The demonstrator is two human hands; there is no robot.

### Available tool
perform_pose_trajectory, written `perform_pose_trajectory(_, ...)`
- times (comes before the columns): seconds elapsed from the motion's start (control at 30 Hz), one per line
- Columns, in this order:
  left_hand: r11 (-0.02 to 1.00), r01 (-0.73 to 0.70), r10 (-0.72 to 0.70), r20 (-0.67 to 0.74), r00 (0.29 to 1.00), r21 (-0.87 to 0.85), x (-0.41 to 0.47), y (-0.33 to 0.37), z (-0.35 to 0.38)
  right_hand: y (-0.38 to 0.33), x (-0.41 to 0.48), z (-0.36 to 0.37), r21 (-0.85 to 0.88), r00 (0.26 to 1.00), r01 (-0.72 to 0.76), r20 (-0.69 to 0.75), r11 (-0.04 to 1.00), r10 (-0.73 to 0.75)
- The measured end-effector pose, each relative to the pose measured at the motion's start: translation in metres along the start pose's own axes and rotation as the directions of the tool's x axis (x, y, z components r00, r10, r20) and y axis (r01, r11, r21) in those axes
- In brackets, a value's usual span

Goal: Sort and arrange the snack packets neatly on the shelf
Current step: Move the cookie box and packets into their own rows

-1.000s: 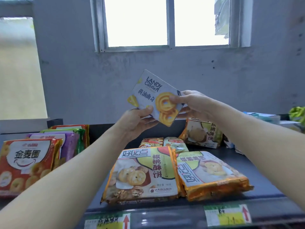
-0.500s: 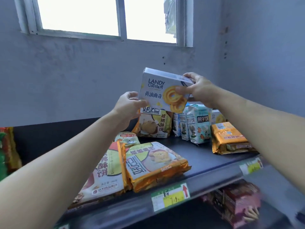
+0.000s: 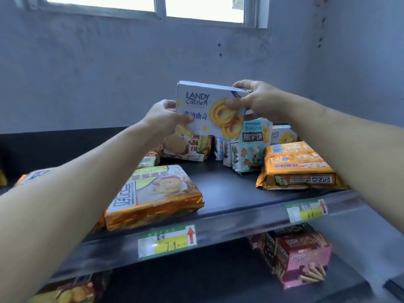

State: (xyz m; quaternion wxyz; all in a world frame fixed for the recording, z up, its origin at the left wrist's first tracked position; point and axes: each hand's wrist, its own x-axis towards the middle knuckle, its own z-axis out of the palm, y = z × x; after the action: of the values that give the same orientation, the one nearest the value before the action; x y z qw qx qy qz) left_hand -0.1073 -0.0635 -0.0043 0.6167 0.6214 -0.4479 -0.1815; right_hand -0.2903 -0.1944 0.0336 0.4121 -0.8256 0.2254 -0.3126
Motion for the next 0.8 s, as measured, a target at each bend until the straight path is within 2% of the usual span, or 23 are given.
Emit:
perform_pose_trajectory(0.43, 0.993, 0.117, -0.114, -0.128, 0.985, 0.019, -0.030, -0.009, 0.002, 0.031, 0.032, 0.016, 0.013, 0.977, 0.062, 0.205, 0.998, -0.063)
perform_pose_trajectory(0.8, 0.981, 0.153, -0.135, -0.142, 0.981, 0.122, -0.040, -0.009, -0.021, 0.023, 0.041, 0.039, -0.016, 0.972, 0.081, 0.223, 0.997, -0.075)
